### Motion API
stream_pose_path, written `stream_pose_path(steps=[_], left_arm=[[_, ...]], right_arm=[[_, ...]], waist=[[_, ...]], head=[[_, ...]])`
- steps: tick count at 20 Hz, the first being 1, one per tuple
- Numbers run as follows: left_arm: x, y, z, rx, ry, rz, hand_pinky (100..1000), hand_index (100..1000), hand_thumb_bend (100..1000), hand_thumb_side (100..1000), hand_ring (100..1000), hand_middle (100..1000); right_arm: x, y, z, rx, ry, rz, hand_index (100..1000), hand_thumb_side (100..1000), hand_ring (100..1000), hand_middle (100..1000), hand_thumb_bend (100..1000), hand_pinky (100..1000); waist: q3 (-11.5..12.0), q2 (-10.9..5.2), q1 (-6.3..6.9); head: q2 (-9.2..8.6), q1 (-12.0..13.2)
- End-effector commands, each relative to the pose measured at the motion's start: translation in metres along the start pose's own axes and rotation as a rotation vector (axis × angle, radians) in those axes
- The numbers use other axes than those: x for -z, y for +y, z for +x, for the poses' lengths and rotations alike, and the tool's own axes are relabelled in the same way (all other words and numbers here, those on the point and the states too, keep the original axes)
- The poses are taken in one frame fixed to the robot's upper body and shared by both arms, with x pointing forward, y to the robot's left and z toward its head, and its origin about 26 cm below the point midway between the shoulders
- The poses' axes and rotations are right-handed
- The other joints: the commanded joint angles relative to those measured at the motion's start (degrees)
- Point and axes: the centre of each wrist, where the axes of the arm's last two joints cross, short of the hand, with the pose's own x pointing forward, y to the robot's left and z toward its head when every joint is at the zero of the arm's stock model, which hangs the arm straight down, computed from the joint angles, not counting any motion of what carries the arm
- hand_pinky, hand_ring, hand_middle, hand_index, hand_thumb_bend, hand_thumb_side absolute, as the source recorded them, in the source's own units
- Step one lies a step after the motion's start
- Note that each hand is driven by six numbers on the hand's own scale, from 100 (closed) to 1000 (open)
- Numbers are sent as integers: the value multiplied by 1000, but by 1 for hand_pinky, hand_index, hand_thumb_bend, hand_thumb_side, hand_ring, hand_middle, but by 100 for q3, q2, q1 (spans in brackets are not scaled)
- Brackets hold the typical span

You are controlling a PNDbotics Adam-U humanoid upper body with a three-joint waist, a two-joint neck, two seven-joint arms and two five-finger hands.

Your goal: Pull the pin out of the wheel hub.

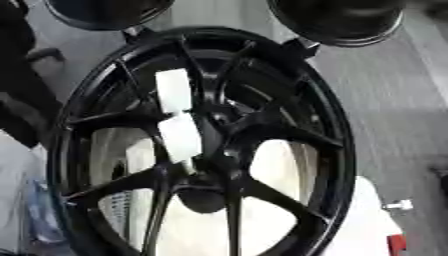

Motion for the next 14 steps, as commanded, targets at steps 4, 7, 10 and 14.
stream_pose_path(steps=[4, 7, 10, 14], left_arm=[[3, 3, 7, 5, -29, 7, 734, 839, 100, 775, 780, 666], [3, 3, 7, 3, -28, 9, 734, 835, 100, 772, 778, 665], [5, 3, 10, 23, -35, -13, 735, 834, 100, 761, 778, 665], [15, 1, 20, 122, -71, -109, 744, 839, 100, 722, 777, 662]], right_arm=[[4, -3, 7, -13, -31, -2, 807, 550, 685, 678, 100, 792], [4, -3, 7, -12, -30, -2, 807, 550, 685, 678, 100, 792], [4, -3, 7, -13, -29, -2, 807, 550, 685, 678, 100, 792], [4, -4, 6, -19, -25, 1, 807, 550, 684, 677, 100, 791]], waist=[[-9, -93, 17], [-12, -89, 22], [-12, -94, 25], [-3, -122, 57]], head=[[-63, -9], [-71, -8], [-63, -16], [-61, -59]])
